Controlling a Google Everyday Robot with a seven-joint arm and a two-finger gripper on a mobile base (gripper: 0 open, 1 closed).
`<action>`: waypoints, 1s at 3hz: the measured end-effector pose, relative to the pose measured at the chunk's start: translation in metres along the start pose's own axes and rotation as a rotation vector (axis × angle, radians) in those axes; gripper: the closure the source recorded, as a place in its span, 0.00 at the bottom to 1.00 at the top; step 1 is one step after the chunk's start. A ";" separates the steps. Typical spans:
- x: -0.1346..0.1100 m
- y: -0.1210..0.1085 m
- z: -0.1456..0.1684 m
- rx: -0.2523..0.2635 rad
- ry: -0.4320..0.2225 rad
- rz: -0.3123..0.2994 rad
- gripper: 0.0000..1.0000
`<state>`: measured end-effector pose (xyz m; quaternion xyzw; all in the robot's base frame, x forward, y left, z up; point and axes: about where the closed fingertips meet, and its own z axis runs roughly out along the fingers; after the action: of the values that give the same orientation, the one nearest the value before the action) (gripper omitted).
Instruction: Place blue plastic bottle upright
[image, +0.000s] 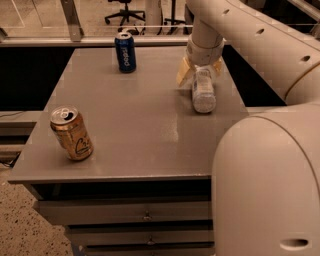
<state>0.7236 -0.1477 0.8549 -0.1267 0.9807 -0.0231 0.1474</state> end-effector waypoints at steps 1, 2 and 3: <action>-0.002 0.000 -0.002 0.015 -0.003 0.015 0.49; -0.007 0.004 -0.012 0.012 -0.035 -0.001 0.73; -0.016 0.009 -0.037 -0.042 -0.154 -0.078 0.96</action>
Offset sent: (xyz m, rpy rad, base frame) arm 0.0002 0.0119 0.0363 0.0093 -0.0939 0.0310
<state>0.7257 -0.1344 0.8942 -0.1690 0.9611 0.0014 0.2186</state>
